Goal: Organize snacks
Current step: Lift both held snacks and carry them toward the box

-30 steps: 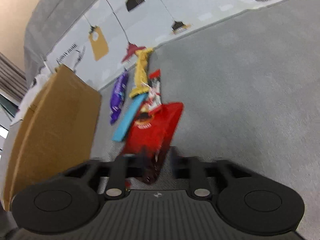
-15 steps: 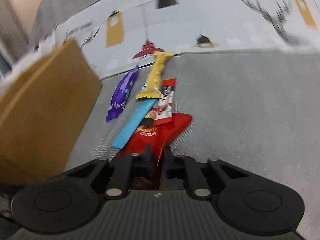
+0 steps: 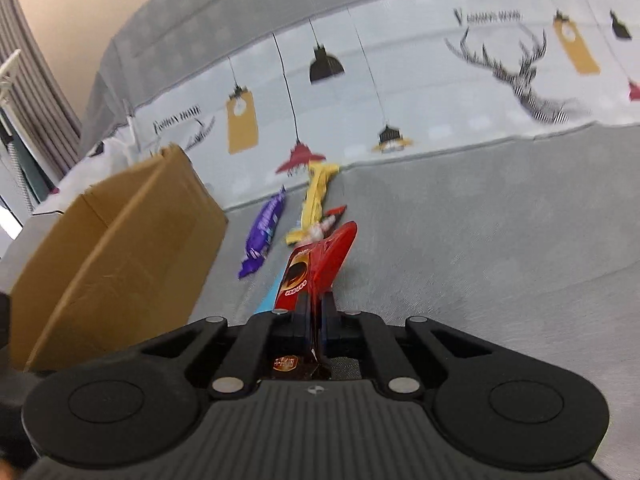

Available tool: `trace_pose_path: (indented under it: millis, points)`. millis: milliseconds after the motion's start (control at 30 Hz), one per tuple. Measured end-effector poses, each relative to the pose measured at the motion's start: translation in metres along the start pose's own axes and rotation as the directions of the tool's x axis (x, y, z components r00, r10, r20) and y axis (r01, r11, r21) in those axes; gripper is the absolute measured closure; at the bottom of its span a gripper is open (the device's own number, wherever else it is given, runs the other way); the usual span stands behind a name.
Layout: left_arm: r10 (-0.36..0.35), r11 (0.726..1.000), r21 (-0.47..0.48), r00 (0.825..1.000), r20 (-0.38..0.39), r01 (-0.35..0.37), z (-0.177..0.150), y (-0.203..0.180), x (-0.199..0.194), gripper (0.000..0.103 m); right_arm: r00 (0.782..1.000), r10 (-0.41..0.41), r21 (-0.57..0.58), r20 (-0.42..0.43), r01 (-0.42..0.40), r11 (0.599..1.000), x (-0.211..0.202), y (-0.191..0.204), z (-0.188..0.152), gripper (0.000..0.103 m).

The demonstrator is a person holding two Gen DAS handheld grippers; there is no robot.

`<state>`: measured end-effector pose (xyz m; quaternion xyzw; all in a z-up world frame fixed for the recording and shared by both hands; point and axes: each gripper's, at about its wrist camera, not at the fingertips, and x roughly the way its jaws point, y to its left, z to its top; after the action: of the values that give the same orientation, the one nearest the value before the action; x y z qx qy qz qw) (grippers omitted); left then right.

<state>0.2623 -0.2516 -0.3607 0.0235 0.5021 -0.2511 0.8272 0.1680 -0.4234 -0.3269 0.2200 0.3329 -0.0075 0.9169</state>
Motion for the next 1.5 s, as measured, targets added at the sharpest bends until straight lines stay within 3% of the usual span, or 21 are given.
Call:
trace_pose_path:
  millis: [367,633,833,1200,1500]
  points:
    - [-0.036,0.999,0.021,0.986,0.163,0.033,0.004,-0.005,-0.084,0.087,0.993,-0.037,-0.009,0.115,0.038,0.999,-0.082,0.025,0.005,0.098]
    - [-0.061,0.998,-0.014,0.950,0.306,0.068,0.012,0.021,-0.152,0.087,0.982,-0.035,-0.070,0.186,0.049,0.996,-0.129,0.086,0.016,0.098]
    - [-0.071,0.990,-0.084,0.916,0.395,0.113,0.020,0.059,-0.194,0.087,0.973,0.009,-0.162,0.231,0.029,0.986,-0.151,0.152,0.038,0.098]
    - [-0.028,0.960,-0.224,0.855,0.518,0.166,0.027,0.149,-0.248,0.087,0.967,0.122,-0.337,0.222,-0.041,0.940,-0.138,0.267,0.061,0.098]
    - [0.047,0.929,-0.337,0.855,0.516,0.152,0.028,0.224,-0.242,0.087,0.984,0.130,-0.374,0.117,-0.078,0.924,-0.073,0.314,0.047,0.097]
